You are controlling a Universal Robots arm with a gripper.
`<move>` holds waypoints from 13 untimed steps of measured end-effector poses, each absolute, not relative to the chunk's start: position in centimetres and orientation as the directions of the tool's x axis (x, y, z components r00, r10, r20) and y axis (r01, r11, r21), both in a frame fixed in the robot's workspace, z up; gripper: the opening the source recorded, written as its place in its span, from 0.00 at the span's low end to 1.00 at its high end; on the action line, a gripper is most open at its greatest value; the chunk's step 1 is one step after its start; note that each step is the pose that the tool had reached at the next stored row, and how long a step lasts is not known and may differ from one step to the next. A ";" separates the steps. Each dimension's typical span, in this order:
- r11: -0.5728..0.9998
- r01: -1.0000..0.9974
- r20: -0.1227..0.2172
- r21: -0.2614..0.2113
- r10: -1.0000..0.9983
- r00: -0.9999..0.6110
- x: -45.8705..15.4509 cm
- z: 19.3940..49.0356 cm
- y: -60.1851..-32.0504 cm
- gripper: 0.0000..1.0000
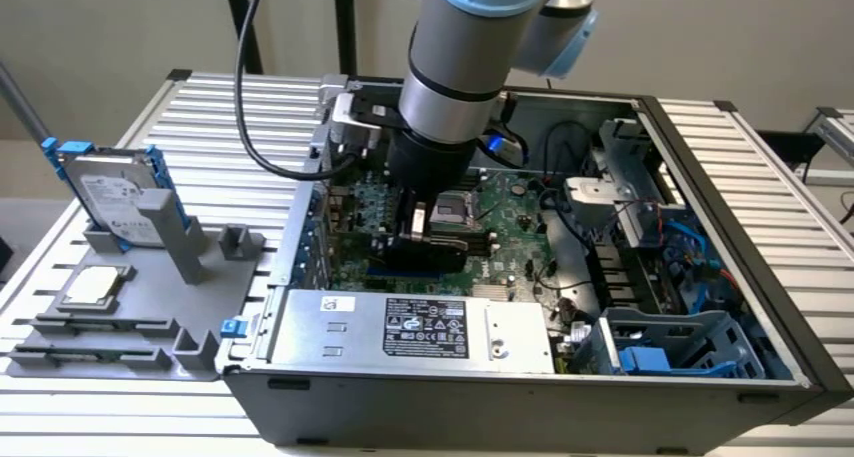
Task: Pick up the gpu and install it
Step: 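Insert the gpu into the slot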
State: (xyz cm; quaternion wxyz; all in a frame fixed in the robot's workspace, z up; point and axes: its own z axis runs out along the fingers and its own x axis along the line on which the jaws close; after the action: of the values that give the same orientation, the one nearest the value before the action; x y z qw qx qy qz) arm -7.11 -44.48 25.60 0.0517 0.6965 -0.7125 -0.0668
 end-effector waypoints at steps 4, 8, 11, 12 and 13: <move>0.021 -0.984 -0.019 0.177 -1.000 -0.024 -7.0 25.4 -44.5 0.27; 0.021 -0.983 -0.019 0.185 -1.000 -0.025 -7.0 25.2 -44.5 0.27; 0.021 -0.982 -0.019 0.188 -1.000 -0.025 -6.9 25.0 -44.6 0.27; 0.021 -0.982 -0.019 0.190 -1.000 -0.025 -6.8 24.9 -44.6 0.27; 0.021 -0.981 -0.020 0.190 -1.000 -0.025 -6.8 24.8 -44.6 0.27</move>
State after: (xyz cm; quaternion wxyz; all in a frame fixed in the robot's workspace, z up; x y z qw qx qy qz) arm -6.76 -44.64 24.83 0.0598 0.6958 -0.7118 -0.0753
